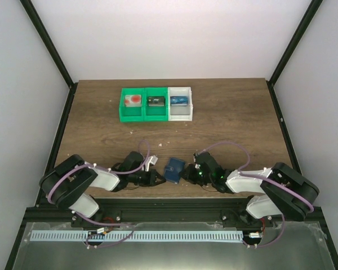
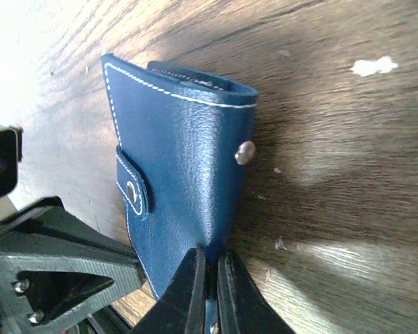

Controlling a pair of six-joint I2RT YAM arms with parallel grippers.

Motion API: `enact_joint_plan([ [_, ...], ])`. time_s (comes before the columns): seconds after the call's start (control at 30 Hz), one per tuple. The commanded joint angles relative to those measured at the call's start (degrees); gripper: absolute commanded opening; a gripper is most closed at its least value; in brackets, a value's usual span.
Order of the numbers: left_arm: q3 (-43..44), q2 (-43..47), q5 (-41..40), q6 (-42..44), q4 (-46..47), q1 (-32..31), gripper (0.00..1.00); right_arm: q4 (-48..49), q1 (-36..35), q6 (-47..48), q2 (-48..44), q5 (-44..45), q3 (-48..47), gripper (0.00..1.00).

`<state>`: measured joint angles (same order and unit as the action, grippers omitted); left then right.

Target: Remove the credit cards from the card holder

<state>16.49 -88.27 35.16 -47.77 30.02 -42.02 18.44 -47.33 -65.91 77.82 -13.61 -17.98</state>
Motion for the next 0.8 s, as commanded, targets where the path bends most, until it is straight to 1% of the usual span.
enact_joint_plan([
  [0.0,-1.1,3.3,0.0,-0.5,0.7,-0.2,0.09,-0.3,0.2,4.7,-1.3,0.0,-1.3,0.01],
  [0.1,-0.3,8.8,-0.6,-0.5,-3.9,-0.2,0.19,-4.2,0.2,7.2,-3.4,-0.6,-2.8,0.01],
  [0.17,1.4,13.3,-2.1,0.6,-9.5,-0.2,0.27,-6.9,0.2,8.9,-5.3,-0.7,-3.5,0.00],
  [0.27,4.2,20.0,-5.0,2.5,-17.9,-0.2,0.33,-12.3,0.2,11.5,-7.7,-0.7,-5.5,0.00],
  [0.37,5.8,23.0,-6.3,2.9,-20.0,-0.2,0.38,-17.5,0.1,13.5,-8.1,-1.4,-8.2,0.00],
  [0.47,6.8,21.8,-6.3,3.6,-19.9,-0.2,0.40,-19.9,-0.1,14.1,-8.0,-3.2,-9.9,0.00],
  [0.57,7.8,18.2,-5.0,4.9,-19.3,-0.2,0.42,-20.3,-0.9,14.1,-8.4,-4.1,-11.0,0.00],
  [0.7,7.5,14.0,-2.3,5.7,-15.7,-0.4,0.44,-20.1,-2.4,13.8,-9.1,-4.5,-12.1,0.00],
  [0.77,7.6,12.6,-2.2,6.3,-15.2,-0.6,0.45,-19.7,-3.2,13.8,-9.4,-4.5,-12.5,0.00],
])
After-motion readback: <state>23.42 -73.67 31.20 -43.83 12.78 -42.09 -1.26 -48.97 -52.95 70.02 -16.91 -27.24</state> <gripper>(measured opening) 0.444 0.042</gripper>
